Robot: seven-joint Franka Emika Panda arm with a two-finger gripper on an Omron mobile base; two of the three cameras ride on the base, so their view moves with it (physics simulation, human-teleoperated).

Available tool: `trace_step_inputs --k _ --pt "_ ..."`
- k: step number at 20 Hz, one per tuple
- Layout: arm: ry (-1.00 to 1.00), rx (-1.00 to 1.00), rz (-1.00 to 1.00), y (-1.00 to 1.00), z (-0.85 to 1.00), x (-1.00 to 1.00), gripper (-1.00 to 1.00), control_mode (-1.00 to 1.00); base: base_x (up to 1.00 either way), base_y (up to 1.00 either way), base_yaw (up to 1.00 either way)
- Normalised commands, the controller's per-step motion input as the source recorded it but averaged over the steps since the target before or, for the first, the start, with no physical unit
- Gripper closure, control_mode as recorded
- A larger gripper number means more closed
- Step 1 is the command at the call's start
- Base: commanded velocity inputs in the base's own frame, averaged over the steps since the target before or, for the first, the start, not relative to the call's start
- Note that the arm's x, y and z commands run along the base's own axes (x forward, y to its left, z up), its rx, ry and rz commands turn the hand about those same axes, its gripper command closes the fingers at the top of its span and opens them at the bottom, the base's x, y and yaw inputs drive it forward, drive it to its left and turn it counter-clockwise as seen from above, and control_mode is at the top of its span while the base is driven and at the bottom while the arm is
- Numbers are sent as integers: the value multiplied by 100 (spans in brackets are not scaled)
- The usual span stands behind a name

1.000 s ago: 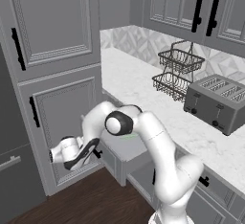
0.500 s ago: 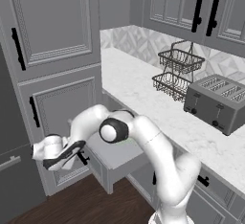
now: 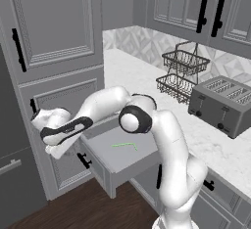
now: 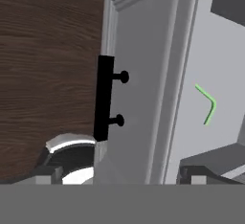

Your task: Take a straw from the drawer in front and place it inside the glass cup on the dining counter.

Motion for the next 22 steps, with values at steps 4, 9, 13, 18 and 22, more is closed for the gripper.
trace_step_inputs --k 4,9,13,18,22 --pt "9 40 -1 -70 100 -14 -100 -100 0 0 0" --pt "11 12 -4 -85 45 32 -100 -100 0 0 0" --pt "6 0 -1 -64 -4 46 -100 -100 0 0 0" --pt "0 0 0 -33 -36 39 -100 -100 0 0 0" --pt "0 3 0 -20 -58 17 -100 -100 0 0 0"
